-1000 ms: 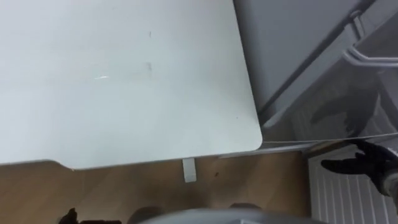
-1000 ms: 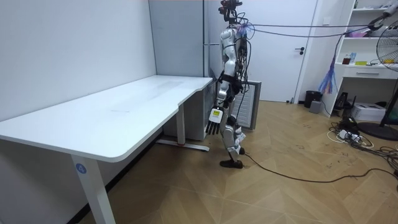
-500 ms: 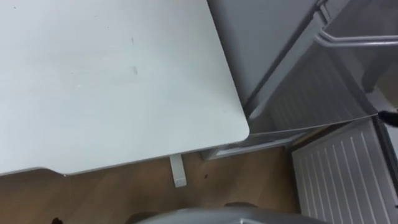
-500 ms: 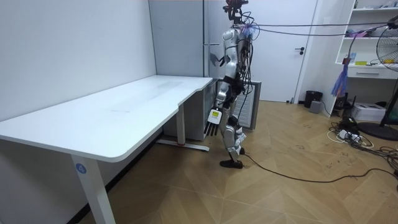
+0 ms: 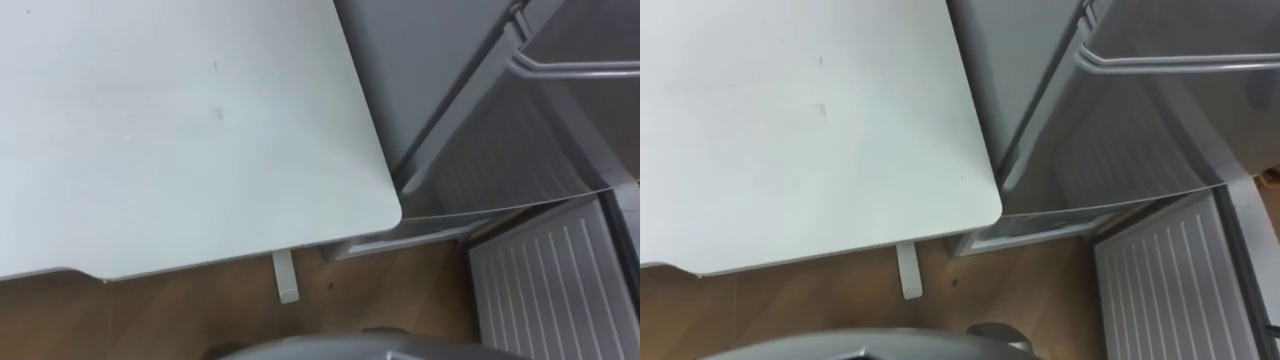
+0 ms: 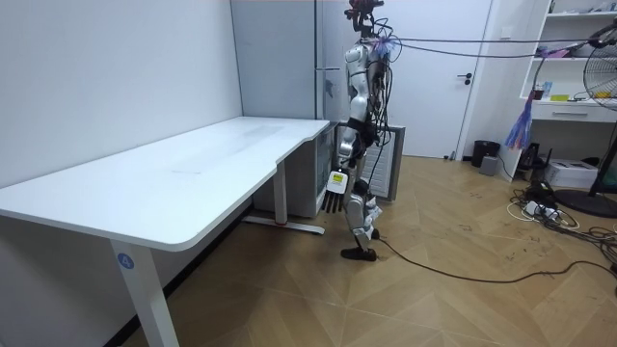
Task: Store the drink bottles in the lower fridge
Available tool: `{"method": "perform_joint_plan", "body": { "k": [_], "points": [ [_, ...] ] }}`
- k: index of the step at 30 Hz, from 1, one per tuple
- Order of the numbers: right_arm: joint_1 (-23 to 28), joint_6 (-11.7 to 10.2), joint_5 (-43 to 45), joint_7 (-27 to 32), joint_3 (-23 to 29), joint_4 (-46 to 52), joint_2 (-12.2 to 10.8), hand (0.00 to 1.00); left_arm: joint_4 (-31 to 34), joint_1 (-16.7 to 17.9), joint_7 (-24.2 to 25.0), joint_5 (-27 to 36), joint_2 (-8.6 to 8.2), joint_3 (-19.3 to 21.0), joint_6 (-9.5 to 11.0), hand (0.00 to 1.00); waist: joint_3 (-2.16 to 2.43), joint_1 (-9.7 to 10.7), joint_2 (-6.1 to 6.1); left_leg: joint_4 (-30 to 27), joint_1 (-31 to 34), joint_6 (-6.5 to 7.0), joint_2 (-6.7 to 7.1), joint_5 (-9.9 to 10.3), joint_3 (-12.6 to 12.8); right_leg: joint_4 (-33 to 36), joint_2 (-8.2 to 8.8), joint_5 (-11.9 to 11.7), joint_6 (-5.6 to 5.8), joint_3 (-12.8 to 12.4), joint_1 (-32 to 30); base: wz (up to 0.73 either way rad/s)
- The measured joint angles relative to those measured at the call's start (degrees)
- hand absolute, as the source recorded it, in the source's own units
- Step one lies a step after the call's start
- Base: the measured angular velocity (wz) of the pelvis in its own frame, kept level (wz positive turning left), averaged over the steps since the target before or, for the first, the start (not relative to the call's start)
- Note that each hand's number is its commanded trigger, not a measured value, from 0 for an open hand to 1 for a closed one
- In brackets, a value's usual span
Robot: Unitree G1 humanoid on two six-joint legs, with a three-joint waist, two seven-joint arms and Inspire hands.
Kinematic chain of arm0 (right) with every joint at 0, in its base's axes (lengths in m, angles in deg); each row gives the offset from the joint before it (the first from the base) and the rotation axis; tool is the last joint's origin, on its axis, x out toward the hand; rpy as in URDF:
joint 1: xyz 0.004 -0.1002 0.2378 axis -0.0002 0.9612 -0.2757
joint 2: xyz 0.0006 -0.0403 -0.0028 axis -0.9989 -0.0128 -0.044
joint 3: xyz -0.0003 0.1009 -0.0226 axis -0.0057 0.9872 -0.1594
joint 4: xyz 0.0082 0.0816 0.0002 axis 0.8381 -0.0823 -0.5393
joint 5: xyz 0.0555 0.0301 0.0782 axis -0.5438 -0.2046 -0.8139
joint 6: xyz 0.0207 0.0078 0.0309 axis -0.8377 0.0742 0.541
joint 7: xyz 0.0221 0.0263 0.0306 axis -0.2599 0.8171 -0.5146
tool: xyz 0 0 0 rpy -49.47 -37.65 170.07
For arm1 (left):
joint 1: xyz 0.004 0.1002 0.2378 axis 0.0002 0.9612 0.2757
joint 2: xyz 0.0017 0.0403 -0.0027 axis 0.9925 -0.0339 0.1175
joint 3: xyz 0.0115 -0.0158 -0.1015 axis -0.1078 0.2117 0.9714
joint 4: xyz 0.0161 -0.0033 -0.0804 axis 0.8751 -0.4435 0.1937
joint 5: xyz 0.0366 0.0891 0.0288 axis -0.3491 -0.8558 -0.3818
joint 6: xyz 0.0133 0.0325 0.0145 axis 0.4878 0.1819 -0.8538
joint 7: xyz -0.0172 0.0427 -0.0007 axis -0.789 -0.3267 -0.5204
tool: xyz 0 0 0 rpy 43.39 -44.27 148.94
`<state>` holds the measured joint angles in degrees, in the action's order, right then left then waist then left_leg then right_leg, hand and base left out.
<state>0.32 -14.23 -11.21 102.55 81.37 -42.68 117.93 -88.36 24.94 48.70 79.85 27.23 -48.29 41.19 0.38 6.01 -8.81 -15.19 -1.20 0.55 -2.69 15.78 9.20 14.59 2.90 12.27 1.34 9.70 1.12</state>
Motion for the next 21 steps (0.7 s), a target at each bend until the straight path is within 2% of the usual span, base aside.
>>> {"method": "perform_joint_plan", "body": {
  "k": [2, 4, 11, 13, 14, 17, 21],
  "points": [
    [-0.1, 0.0, -3.1, -0.3, 1.7, -2.0, 0.3, 0.0, 0.6, 0.4, 0.0, 0.0, 0.01, 1.8, -0.7, 0.0, 0.03, 0.2, 0.02, 0.6, -0.4, -0.21, 0.01, -0.2, -0.1, -0.1, -0.06, -0.1, -0.05, -0.1, 0.2, 0.0],
    [-0.1, 0.0, -6.4, -0.7, 2.2, -7.1, 2.0, 0.0, 1.5, 0.7, 0.0, -0.7, -0.04, 3.7, -0.9, 0.0, 0.03, 0.3, 0.01, 0.5, -0.7, -0.24, 0.0, -0.2, -0.2, -1.0, -0.17, -0.1, -0.07, -0.1, 0.9, 0.02],
    [-1.3, 0.1, -13.4, -3.0, 3.0, -15.4, 3.1, 0.0, 2.3, 0.6, 0.6, -2.5, 0.01, 4.1, -1.2, 0.0, 0.24, 0.2, 0.87, 0.5, -1.1, -0.24, 0.09, -0.2, -0.1, -1.1, -0.21, -0.2, -0.06, -0.3, 1.1, -0.04],
    [-1.6, 0.8, -14.6, -3.4, 3.0, -17.1, 3.5, 0.0, 2.3, 0.6, 1.4, -2.5, 0.02, 4.1, -1.6, 0.0, 0.1, 0.2, 1.17, 0.5, -1.4, -0.24, 0.05, -0.2, -0.1, -1.0, -0.25, -0.2, -0.07, -0.3, 1.3, 0.0],
    [-2.5, 1.2, -15.2, -3.5, 2.9, -18.4, 3.7, 0.0, 2.1, 0.7, 1.7, -2.6, 0.01, 3.8, -1.8, 0.0, -0.13, 0.1, 1.59, 0.7, -1.3, -0.24, 0.01, -0.2, -0.2, -1.0, -0.29, -0.2, -0.11, -0.3, 1.4, 0.0],
    [-3.8, 1.3, -16.4, -3.6, 2.9, -21.4, 3.8, 0.0, 1.6, 0.5, 2.0, -2.6, 0.01, 3.7, -1.8, 0.0, -0.35, 0.2, 2.51, 0.7, -1.1, -0.37, -0.24, -0.3, -0.3, -1.1, -0.53, -0.5, -0.33, -0.2, 1.3, 0.02],
    [-3.5, 1.4, -19.5, -3.3, 3.5, -22.1, 3.8, 0.0, 1.2, 0.8, 2.7, -2.6, 0.18, 3.9, -2.3, 0.0, -0.08, 0.5, 4.06, 1.0, -0.9, -0.73, -0.25, -0.6, -1.3, -2.1, -0.75, -1.0, -0.53, 0.6, 1.7, 0.08]
  ]
}}
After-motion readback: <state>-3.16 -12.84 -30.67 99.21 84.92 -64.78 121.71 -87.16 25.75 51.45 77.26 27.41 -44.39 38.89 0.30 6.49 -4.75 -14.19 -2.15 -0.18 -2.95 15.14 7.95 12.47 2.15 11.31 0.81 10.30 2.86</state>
